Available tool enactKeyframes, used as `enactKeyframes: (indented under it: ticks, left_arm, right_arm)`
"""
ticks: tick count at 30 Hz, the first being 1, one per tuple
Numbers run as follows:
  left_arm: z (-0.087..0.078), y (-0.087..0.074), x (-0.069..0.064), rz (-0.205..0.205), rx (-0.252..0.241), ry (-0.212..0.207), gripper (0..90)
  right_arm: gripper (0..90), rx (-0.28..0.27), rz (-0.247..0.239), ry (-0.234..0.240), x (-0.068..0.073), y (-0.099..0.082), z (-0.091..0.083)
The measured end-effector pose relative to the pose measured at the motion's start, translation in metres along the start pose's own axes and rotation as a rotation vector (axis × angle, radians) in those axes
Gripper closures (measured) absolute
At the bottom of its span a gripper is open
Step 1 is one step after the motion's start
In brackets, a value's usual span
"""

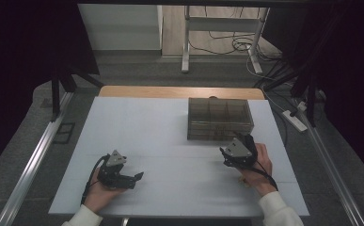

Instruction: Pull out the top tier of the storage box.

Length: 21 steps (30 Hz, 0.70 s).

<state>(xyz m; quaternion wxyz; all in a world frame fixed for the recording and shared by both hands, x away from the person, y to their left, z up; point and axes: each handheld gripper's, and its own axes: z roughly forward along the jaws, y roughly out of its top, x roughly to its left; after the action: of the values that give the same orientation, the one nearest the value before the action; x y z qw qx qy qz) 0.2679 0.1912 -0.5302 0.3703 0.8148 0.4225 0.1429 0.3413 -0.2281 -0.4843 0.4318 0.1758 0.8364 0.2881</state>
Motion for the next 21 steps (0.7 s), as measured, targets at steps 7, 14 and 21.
enactKeyframes:
  ticks: [7,14,21]
  left_arm:
    - [0.0001,-0.0001,-0.0001,0.002,0.001,0.002,7.1]
    - [0.0001,-0.0002,0.0000,0.003,0.002,0.003,7.1]
    - [0.0003,-0.0002,-0.0003,0.004,0.002,0.003,7.1]
  right_arm:
    - [24.0,0.003,-0.009,-0.005,0.0002,0.0025,0.0033]
    - [24.2,-0.002,-0.016,-0.014,0.0003,0.0044,0.0049]
    - [24.5,-0.008,-0.021,-0.026,0.0011,0.0078,0.0067]
